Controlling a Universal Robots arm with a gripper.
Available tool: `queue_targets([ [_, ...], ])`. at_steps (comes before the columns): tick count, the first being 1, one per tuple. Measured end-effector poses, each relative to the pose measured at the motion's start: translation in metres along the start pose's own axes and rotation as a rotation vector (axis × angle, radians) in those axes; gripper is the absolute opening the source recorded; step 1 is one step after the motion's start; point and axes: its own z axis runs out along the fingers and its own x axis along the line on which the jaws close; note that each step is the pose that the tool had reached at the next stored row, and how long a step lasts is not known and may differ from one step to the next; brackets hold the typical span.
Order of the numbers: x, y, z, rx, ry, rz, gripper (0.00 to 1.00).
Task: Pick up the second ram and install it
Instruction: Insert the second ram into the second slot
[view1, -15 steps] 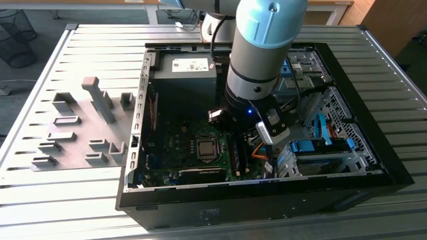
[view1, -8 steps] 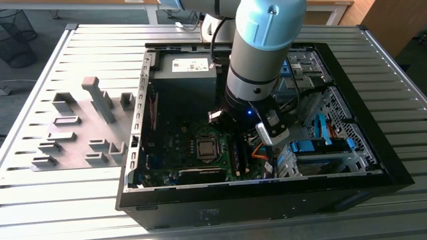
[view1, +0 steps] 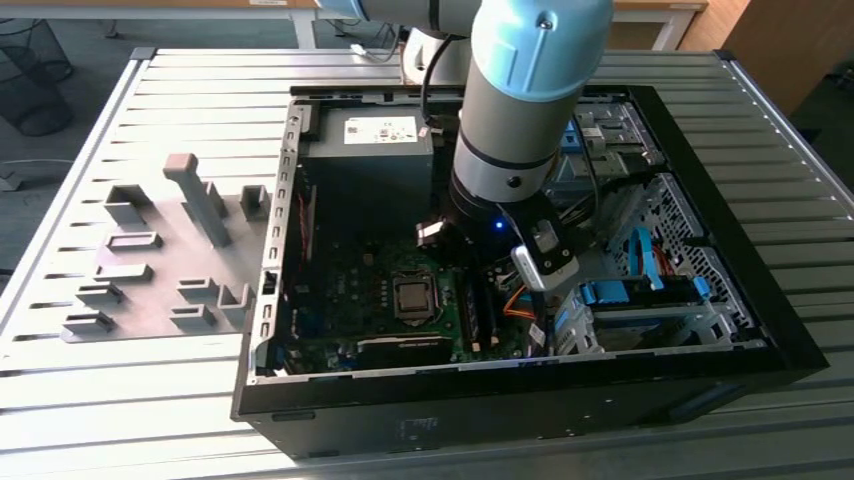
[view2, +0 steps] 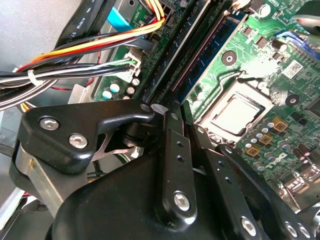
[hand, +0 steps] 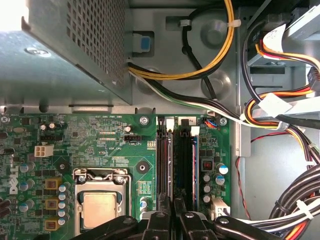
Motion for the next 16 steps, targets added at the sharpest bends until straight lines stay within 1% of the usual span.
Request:
queue_targets([
  [8, 0.0000, 0.0000, 0.0004, -0.0002, 0.0000, 0.000, 0.15],
  [9, 0.0000, 0.0000, 0.0004, -0.0001, 0.0000, 0.000, 0.22],
  [12, 0.0000, 0.0000, 0.0001, 0.0000, 0.0000, 0.000, 0.22],
  [14, 0.0001, 0.0002, -0.0036, -0.0001, 0.0000, 0.000, 0.22],
  [16, 0.0003, 0.0005, -0.0109, -0.0002, -0.0001, 0.000, 0.22],
])
